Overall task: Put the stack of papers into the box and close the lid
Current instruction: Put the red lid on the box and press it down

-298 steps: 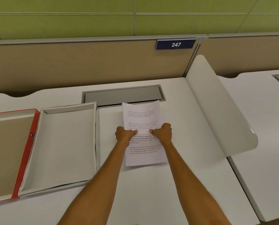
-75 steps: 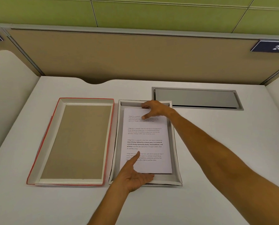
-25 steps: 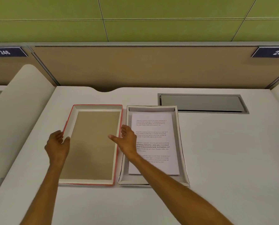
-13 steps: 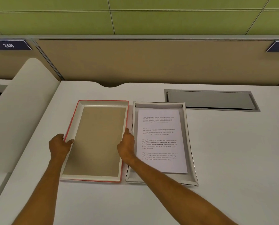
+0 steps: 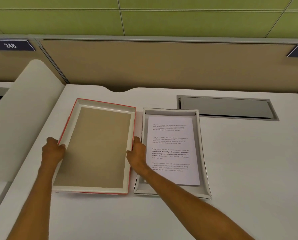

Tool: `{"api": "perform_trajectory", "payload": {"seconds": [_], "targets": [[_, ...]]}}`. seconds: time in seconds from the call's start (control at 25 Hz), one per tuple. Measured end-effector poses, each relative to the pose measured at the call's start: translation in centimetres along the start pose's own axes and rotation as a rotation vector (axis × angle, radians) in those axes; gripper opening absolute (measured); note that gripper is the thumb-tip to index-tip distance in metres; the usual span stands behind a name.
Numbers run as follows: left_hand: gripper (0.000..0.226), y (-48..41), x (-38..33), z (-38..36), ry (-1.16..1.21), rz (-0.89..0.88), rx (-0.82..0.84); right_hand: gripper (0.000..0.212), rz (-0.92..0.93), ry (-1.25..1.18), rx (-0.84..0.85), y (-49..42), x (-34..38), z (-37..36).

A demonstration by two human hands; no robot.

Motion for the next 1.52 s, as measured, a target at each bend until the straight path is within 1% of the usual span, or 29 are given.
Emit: {"api": "perform_trajectory", "payload": {"seconds": [0.12,0.2,0.32,0.4,0.48,0.56,0.64,0.72,0.8,0.88,1.0,1.08,1.16,1.28,1.4,1.52], "targets": [[0.029,1.3,-2.5,3.6,0.049,-0.02,-0.037,0.054,0.102,-0.068,0.019,0.9,2.9,0.0],[0.029,2.9,-4.6,5.6,0.081,-0.078,-0.095,0.054,0.14,-0.153,0.096,1.6,5.8,-0.4],[0.04,6.5,-8.0,7.5,0.114,-0.191,-0.149,0.058,0.088,-0.307,0.262,3.0,10.6,-1.1],[0.052,9.3,-10.4,7.9,0.095,-0.28,-0.128,0.057,0.067,-0.391,0.314,3.6,13.3,-1.2],[0.062,11.7,-12.4,7.9,0.07,-0.332,-0.067,0.051,0.067,-0.458,0.328,3.6,15.2,-0.8],[0.069,13.5,-14.1,7.8,0.087,-0.351,0.014,0.042,0.06,-0.523,0.331,3.2,16.1,0.2],[0.081,14.8,-15.1,7.7,0.1,-0.357,0.112,0.033,0.05,-0.565,0.328,2.9,16.2,1.3],[0.098,15.4,-15.3,8.0,0.091,-0.349,0.225,0.032,0.039,-0.567,0.307,2.8,15.9,2.3],[0.107,15.1,-15.1,8.6,0.161,-0.32,0.351,0.031,0.023,-0.566,0.276,2.6,15.8,3.2],[0.1,14.0,-14.9,8.9,0.354,-0.27,0.426,0.03,0.009,-0.589,0.269,2.7,15.7,4.2],[0.082,12.5,-14.5,6.4,0.598,-0.172,0.437,0.034,0.007,-0.551,0.247,2.9,15.1,6.1],[0.076,11.7,-13.9,3.0,0.597,-0.105,0.449,0.035,0.009,-0.553,0.256,3.3,14.8,7.4],[0.067,10.8,-12.6,-0.3,0.502,-0.04,0.461,0.035,0.001,-0.571,0.278,3.8,14.6,8.9],[0.071,9.7,-10.0,-4.0,0.458,0.069,0.537,0.038,-0.032,-0.632,0.333,4.4,14.1,11.4],[0.073,9.5,-7.7,-6.6,0.501,0.147,0.657,0.036,-0.044,-0.73,0.377,4.6,12.8,14.1],[0.069,9.4,-7.5,-7.9,0.582,0.145,0.657,0.033,-0.029,-0.781,0.356,4.1,10.5,17.5]]}}
Point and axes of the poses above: each hand's wrist, its own y-axis away from the middle knuckle, its own z-axis out of the back of the hand, x = y × z, the point moved 4 cm from there along -y, towards the middle knuckle, and after that the axes turned 5 degrees about -x, right-handed, at the moved point
